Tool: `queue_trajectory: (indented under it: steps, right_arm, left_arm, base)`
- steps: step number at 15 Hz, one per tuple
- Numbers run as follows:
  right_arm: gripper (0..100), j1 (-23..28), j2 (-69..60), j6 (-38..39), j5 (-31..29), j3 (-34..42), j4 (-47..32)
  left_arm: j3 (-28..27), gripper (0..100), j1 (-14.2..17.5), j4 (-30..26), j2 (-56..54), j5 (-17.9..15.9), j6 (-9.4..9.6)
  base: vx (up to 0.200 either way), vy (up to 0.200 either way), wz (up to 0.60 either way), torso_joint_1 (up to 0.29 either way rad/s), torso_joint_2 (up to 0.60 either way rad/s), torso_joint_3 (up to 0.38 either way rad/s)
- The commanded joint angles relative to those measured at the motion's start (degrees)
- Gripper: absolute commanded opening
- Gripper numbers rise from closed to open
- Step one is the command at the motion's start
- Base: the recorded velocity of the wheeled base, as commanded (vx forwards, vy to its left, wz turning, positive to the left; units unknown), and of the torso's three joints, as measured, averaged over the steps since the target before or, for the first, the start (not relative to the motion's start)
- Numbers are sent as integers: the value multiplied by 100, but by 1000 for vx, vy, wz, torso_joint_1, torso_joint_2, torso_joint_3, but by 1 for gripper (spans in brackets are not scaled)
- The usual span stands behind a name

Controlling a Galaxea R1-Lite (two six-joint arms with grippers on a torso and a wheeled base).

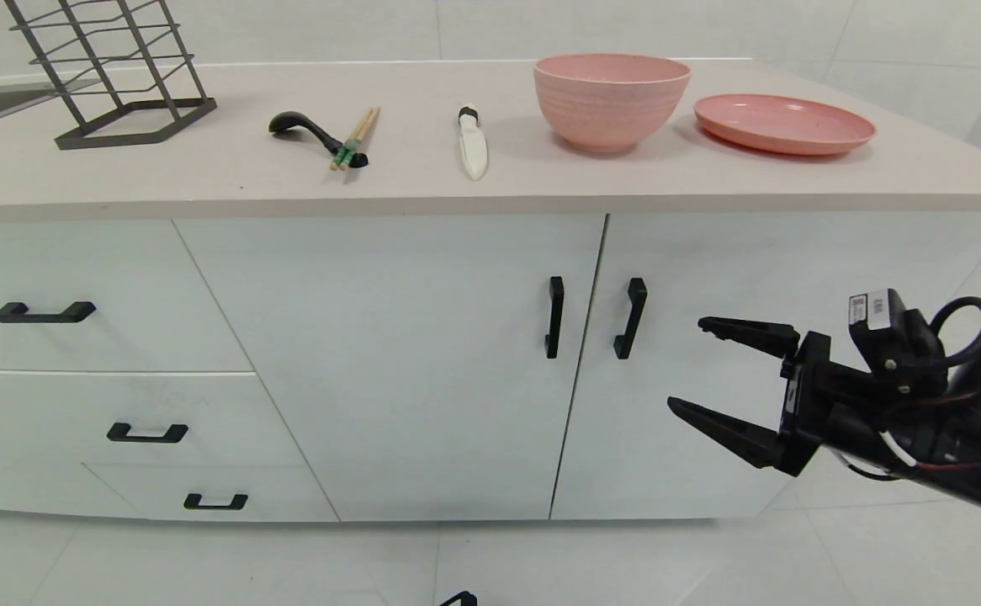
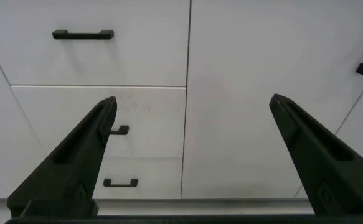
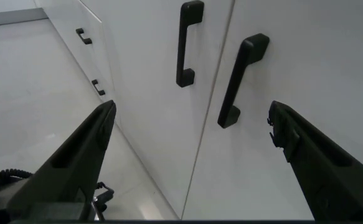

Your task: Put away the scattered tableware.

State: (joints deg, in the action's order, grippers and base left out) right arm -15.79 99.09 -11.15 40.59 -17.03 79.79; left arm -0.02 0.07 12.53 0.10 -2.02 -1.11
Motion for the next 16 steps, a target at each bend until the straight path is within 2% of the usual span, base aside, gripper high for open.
queue_trajectory:
  steps: [1, 2, 4, 5, 6, 7, 8, 9, 10, 13, 14, 16]
  right_arm:
    - [100, -205, 199, 8, 1, -204, 2]
    - [100, -267, 243, 8, 1, -292, 2]
    - [100, -285, 278, 8, 1, -406, 2]
    - [100, -276, 313, 8, 1, -406, 28]
    - [100, -285, 304, -1, 1, -424, 37]
    - [100, -293, 296, -1, 1, -485, 46]
    - [100, -285, 296, -1, 1, -521, 46]
    - [100, -276, 313, -1, 1, -512, 46]
    - [100, -276, 401, -10, 1, -529, 46]
    - [100, -267, 638, -54, 1, -749, 46]
    - [100, -249, 744, -62, 1, -767, 46]
    - [100, -258, 893, -62, 1, -855, 72]
  left_arm:
    - [-138, 100, 1, -67, 8, -334, -21]
    - [-314, 100, -16, -163, 69, -668, -38]
    - [-727, 100, -139, -357, 474, -1037, -47]
    - [-982, 100, -341, -322, 816, -1204, 58]
    - [-1193, 100, -473, -313, 1036, -1327, 278]
    - [-1351, 100, -587, -313, 1247, -1582, 524]
    - [-1457, 100, -658, -313, 1396, -1881, 682]
    - [-1474, 100, -710, -313, 1467, -2162, 735]
    - [-1465, 100, -737, -330, 1537, -2470, 735]
    - [-1588, 100, -781, -128, 2240, -2821, 709]
    - [-1650, 100, -816, 92, 2574, -2883, 709]
    - [-1694, 100, -913, 962, 3418, -3243, 744]
  base:
    - [0, 0, 0, 0, 0, 0]
    - [0, 0, 0, 0, 0, 0]
    - [0, 0, 0, 0, 0, 0]
    - [0, 0, 0, 0, 0, 0]
    - [0, 0, 0, 0, 0, 0]
    - [0, 0, 0, 0, 0, 0]
    - [0, 0, 0, 0, 0, 0]
    - [0, 0, 0, 0, 0, 0]
    - [0, 0, 0, 0, 0, 0]
    - [0, 0, 0, 0, 0, 0]
    - [0, 0, 0, 0, 0, 0]
    - [0, 0, 0, 0, 0, 0]
